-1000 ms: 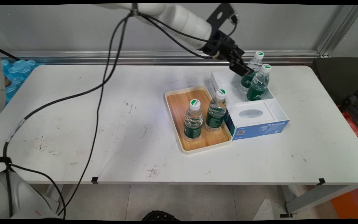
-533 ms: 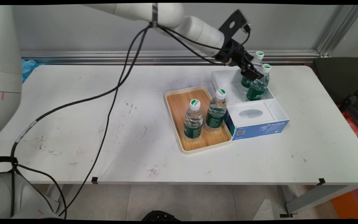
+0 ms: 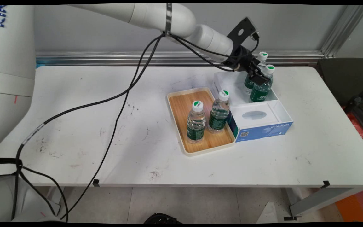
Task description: Pick up the green bottle from the white box
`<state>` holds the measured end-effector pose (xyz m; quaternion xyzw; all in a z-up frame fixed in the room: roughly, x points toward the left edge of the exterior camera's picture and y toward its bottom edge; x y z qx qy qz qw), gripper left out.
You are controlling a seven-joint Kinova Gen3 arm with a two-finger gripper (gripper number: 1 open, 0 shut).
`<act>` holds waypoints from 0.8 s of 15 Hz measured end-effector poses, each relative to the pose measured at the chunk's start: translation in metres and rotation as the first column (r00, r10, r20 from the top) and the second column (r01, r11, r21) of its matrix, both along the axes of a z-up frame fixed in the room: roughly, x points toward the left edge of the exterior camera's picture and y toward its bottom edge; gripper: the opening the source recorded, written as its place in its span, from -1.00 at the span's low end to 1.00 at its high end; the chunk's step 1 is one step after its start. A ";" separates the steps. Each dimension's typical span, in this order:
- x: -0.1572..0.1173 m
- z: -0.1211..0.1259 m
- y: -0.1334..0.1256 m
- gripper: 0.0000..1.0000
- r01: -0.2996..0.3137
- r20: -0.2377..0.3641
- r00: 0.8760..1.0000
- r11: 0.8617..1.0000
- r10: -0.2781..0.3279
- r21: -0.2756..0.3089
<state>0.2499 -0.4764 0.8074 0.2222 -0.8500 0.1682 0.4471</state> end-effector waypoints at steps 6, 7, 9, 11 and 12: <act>-0.008 -0.012 -0.002 1.00 0.010 0.005 1.000 1.000 -0.010 -0.004; -0.009 -0.013 -0.003 1.00 0.011 0.006 1.000 1.000 -0.011 -0.007; -0.011 -0.016 -0.003 1.00 0.013 0.008 1.000 1.000 -0.013 -0.011; -0.013 -0.019 -0.004 1.00 0.017 0.010 1.000 1.000 -0.016 -0.018; -0.014 -0.020 -0.005 1.00 0.018 0.010 1.000 1.000 -0.017 -0.022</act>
